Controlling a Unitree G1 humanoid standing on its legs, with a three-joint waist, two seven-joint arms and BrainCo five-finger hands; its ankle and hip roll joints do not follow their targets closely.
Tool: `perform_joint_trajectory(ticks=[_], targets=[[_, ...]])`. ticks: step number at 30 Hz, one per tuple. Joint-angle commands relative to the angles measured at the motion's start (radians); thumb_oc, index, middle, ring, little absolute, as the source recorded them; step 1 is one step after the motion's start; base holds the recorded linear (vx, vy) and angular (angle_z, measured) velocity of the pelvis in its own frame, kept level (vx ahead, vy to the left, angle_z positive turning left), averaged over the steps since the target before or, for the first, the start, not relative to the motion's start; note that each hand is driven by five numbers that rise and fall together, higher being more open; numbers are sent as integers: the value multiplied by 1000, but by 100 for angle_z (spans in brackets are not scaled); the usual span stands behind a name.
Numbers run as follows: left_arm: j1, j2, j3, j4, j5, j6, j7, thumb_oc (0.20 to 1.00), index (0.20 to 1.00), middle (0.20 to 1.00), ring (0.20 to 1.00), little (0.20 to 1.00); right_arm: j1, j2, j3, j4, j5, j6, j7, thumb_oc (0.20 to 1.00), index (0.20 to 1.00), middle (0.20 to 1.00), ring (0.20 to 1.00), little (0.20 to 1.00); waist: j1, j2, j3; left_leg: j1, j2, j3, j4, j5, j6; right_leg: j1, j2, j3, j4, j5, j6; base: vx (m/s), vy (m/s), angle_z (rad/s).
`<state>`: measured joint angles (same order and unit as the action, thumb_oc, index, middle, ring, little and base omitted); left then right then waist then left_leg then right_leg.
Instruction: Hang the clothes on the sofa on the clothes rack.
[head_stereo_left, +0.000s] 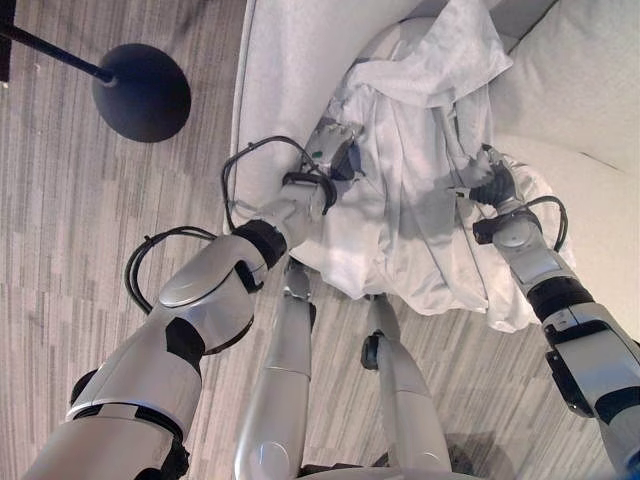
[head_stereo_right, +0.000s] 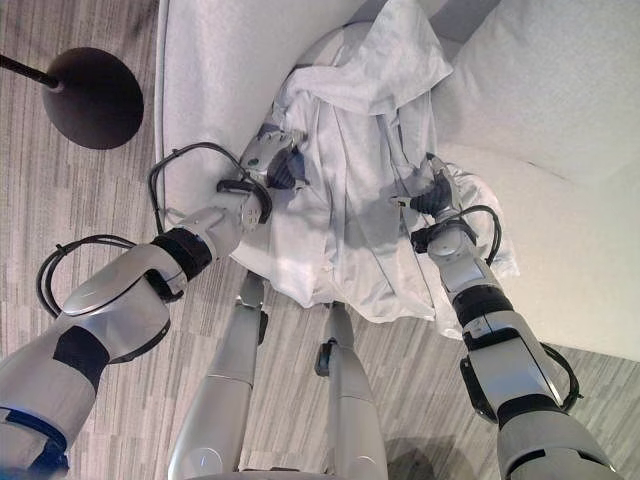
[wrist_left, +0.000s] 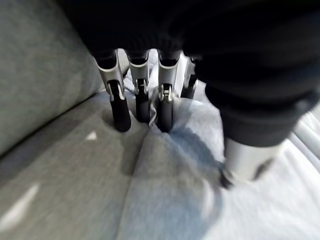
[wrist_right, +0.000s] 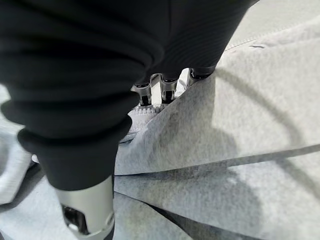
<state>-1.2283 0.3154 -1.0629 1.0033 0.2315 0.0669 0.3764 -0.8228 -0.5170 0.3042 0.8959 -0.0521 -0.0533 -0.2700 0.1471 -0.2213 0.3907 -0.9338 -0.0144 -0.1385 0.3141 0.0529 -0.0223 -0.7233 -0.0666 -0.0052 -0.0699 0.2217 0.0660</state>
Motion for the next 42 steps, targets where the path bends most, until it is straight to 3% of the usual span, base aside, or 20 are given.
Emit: perform_joint_trajectory(ticks=[1,11,16,17,18,23,27,28,31,38,39,42], targets=[[-19,-140,-58,74,37,-35,-148,200,200,200,200,200,22,-109,-15,61,60,45,13,200,200,200,200,200,-29,143,129,212,110,-115,-401,38,-40,101,-3,18,-17,-71,-45,-13,-36,1],[-43,-87,-23,44,14,-23,-121,200,200,200,200,200,111,-115,-73,6,58,45,22,200,200,200,200,200,-32,133,129,260,115,-101,-401,44,-41,151,1,8,-17,-82,-46,-24,-30,-2],[-38,36,78,-51,-15,-12,-85,200,200,200,200,200,186,-130,-133,-118,3,43,16,200,200,200,200,200,-18,136,129,329,117,-87,-401,37,-35,223,9,4,-17,-94,-48,-19,-21,-1],[-20,112,157,-133,-23,-6,-74,200,200,200,200,200,206,-143,-167,-180,-23,42,15,200,200,200,200,200,-10,140,129,349,113,-80,-401,51,-27,246,12,1,-17,-90,-46,-46,-9,-8],[-18,114,159,-137,-22,-4,-75,200,200,200,200,200,207,-143,-167,-182,-23,43,16,200,200,200,200,200,-11,140,129,349,113,-80,-401,51,-27,246,11,1,-17,-91,-46,-24,-1,-8],[127,312,404,-373,-19,4,-51,200,200,200,200,200,256,-171,-241,-343,-76,26,22,200,200,200,200,200,16,164,129,488,103,-37,-401,51,1,378,28,-2,-17,-111,-51,-6,-6,-2],[326,433,665,-607,-1,1,-38,200,200,200,200,200,259,-190,-247,-531,-124,8,61,200,200,200,200,200,37,171,129,643,101,-6,-401,61,8,524,30,-1,-17,-115,-52,-24,-49,-9],[333,434,671,-612,0,3,-40,200,200,200,200,200,259,-190,-244,-532,-124,9,61,200,200,200,200,200,35,171,129,646,101,-5,-401,58,8,528,30,-1,-17,-117,-52,13,-45,-4],[445,475,816,-739,13,-3,-26,200,200,200,200,200,257,-191,-241,-638,-148,-2,87,200,200,200,200,200,46,164,114,735,103,10,-401,53,11,618,35,1,-17,-122,-54,53,-74,15],[635,491,1064,-934,51,-10,-7,200,200,200,200,200,221,-205,-192,-800,-225,-12,110,200,200,200,200,200,69,148,-48,800,118,30,-401,46,13,700,41,-7,-17,-139,-56,61,-105,10],[679,494,1137,-981,53,-18,2,200,200,200,200,200,187,-218,-186,-858,-249,-14,101,200,200,200,200,200,83,143,-100,813,124,34,-401,54,15,725,42,-10,-17,-137,-56,78,-151,7],[713,506,1208,-1015,59,-18,19,200,200,200,200,200,161,-215,-192,-907,-262,-10,91,200,200,200,200,200,95,139,-145,821,129,35,-401,56,17,744,48,-12,-17,-145,-56,30,-106,4]])
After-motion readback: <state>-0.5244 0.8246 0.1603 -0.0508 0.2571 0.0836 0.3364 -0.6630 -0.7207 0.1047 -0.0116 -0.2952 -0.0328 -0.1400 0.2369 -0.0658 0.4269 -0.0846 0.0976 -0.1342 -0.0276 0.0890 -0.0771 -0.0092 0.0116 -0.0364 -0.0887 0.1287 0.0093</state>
